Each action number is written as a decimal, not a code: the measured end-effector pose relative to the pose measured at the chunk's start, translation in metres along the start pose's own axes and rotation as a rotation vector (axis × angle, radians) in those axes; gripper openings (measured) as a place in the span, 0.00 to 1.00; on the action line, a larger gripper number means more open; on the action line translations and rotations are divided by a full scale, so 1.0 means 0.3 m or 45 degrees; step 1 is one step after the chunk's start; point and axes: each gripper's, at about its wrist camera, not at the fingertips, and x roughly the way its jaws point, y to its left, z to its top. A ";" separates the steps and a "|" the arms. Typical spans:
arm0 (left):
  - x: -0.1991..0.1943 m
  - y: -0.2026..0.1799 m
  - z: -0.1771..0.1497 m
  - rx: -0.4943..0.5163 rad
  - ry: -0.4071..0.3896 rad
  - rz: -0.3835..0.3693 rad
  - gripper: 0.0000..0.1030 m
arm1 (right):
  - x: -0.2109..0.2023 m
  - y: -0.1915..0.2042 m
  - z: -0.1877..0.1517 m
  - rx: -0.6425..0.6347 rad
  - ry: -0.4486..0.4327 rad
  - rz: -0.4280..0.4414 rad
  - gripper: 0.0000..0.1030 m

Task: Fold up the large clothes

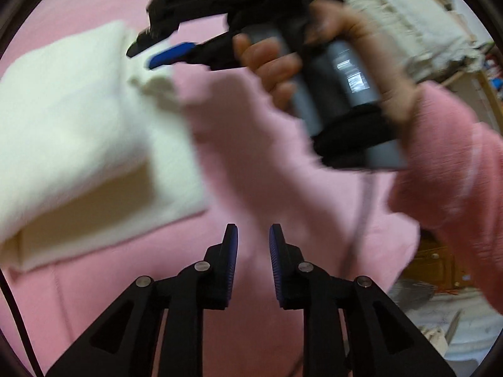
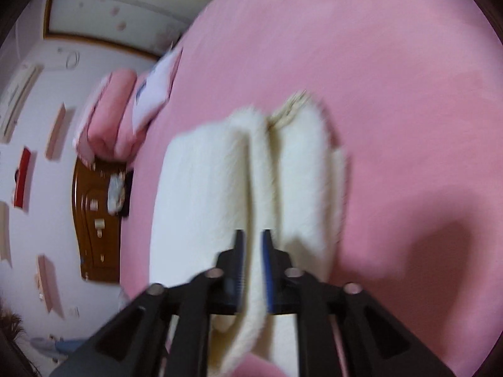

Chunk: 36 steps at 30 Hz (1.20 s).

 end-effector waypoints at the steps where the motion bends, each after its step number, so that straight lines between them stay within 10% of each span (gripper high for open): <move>1: -0.005 0.020 -0.007 -0.017 0.009 0.022 0.20 | 0.033 0.021 0.016 -0.006 0.033 -0.017 0.36; 9: -0.073 0.139 -0.024 -0.237 -0.011 0.120 0.47 | 0.163 0.066 0.012 -0.005 0.086 -0.125 0.55; 13: -0.106 0.173 -0.039 -0.353 -0.034 0.129 0.54 | 0.189 0.097 0.001 -0.027 0.045 -0.083 0.25; 20: -0.233 0.193 -0.089 -0.426 -0.158 0.197 0.54 | -0.047 0.196 -0.050 -0.123 -0.233 -0.157 0.11; 31: -0.323 0.226 -0.093 -0.472 -0.224 0.287 0.58 | -0.055 -0.014 -0.099 0.033 -0.177 -0.326 0.11; 36: -0.346 0.262 -0.065 -0.443 -0.223 0.422 0.62 | -0.027 0.014 -0.096 -0.019 -0.174 -0.561 0.27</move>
